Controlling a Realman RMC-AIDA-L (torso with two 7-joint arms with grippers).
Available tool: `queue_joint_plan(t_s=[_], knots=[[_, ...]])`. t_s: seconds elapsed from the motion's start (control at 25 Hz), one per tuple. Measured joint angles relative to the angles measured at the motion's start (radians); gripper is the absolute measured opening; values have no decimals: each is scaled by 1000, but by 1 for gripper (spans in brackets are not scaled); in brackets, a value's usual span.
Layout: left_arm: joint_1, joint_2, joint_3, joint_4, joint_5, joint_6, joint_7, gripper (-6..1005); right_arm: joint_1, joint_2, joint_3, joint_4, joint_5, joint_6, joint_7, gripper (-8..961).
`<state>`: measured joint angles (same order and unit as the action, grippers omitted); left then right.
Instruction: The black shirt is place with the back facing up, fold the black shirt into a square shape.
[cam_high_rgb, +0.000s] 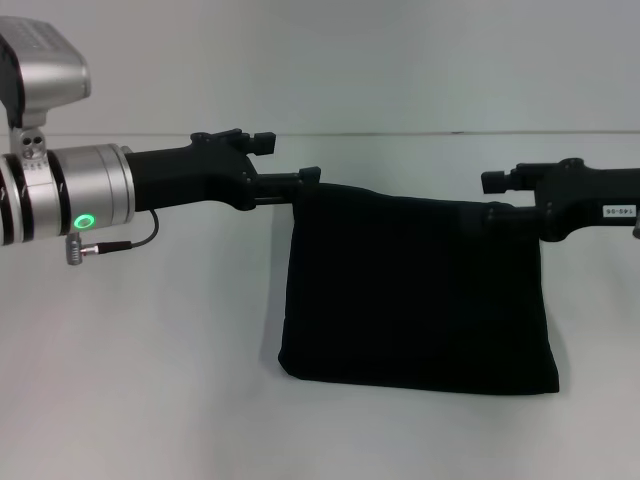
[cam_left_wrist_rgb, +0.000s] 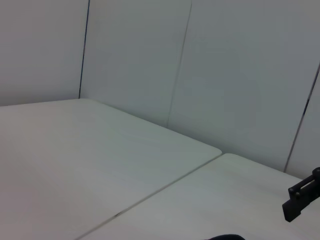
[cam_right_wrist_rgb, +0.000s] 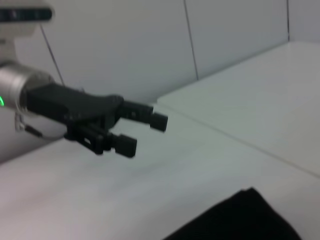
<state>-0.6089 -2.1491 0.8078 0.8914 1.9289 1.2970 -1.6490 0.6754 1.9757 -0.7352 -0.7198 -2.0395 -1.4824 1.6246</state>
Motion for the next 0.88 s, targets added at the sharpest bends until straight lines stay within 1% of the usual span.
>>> queue_joint_plan(t_s=[0.16,0.28,0.4,0.48,0.6,0.88], knots=[[9,-2,4,-11,3,5,66,852,11,11,-1,7,-36,16,-2,759],[14,-5,3,-37,-3,19,147,894,10,28,-2,9,-36,29,-15,761],[3,1,6,-66,8,44,167,908,5,37,-10,9,-37,40,-26,796],[-10,7,9,-84,34,61,169,908,0,38,-19,10,-37,43,-27,796],[-25,11,25,-91,84,68,143,908,-10,38,-28,13,-44,38,-27,796],[-30,5,45,-91,110,89,134,908,-21,39,-28,20,-49,35,-21,796]])
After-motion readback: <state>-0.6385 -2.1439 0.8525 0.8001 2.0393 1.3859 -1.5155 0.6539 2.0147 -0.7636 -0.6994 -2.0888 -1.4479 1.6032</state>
